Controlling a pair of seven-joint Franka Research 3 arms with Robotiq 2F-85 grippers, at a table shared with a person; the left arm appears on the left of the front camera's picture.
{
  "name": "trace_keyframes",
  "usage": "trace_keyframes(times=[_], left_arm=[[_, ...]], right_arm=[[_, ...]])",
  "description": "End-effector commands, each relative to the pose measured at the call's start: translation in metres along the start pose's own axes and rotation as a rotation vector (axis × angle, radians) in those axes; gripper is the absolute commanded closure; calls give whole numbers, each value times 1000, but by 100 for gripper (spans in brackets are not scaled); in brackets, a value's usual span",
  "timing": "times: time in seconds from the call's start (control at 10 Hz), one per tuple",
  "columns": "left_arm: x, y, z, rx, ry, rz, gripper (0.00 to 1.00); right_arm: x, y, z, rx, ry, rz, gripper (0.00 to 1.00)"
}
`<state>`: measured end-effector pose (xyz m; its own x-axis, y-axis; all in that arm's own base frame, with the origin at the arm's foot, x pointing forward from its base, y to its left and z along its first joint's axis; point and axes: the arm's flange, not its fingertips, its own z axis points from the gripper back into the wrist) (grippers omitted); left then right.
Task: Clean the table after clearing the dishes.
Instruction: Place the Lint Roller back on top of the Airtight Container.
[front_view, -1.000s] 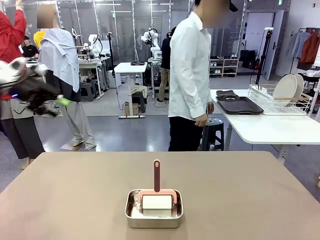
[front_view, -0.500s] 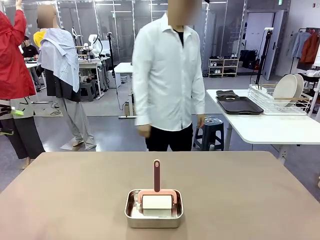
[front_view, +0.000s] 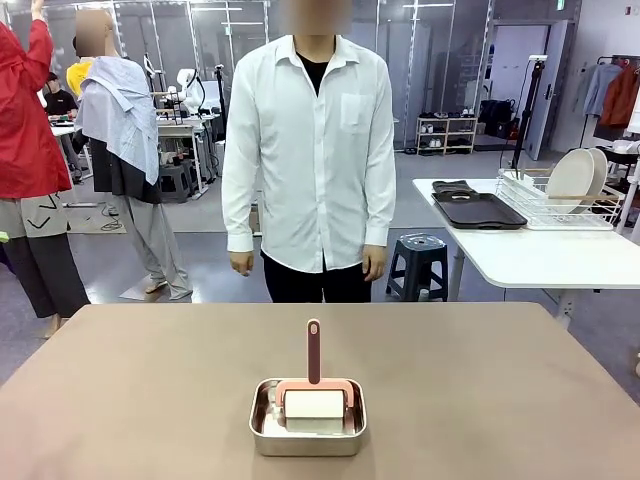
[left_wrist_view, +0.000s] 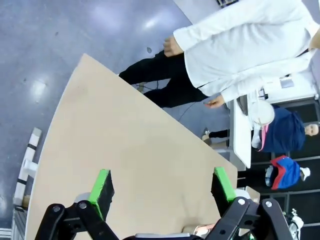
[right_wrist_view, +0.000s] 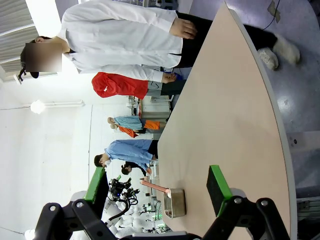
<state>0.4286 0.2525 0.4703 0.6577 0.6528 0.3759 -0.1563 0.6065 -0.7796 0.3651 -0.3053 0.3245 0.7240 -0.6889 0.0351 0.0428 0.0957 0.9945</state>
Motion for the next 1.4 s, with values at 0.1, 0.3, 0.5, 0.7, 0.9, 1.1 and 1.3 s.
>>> trace_keyframes(times=[0.1,0.3,0.5,0.7,0.9,1.1,1.3], left_arm=[[2,-3,0,7,11,-18,0],[2,-3,0,7,11,-18,0],[2,-3,0,7,11,-18,0],[2,-3,0,7,11,-18,0],[2,-3,0,7,11,-18,0],[2,-3,0,7,11,-18,0],[2,-3,0,7,11,-18,0]], right_arm=[[-1,4,0,3,-2,-1,0],[-1,4,0,3,-2,-1,0],[-1,4,0,3,-2,-1,0],[-1,4,0,3,-2,-1,0],[-1,4,0,3,-2,-1,0],[-1,4,0,3,-2,-1,0],[-1,4,0,3,-2,-1,0]])
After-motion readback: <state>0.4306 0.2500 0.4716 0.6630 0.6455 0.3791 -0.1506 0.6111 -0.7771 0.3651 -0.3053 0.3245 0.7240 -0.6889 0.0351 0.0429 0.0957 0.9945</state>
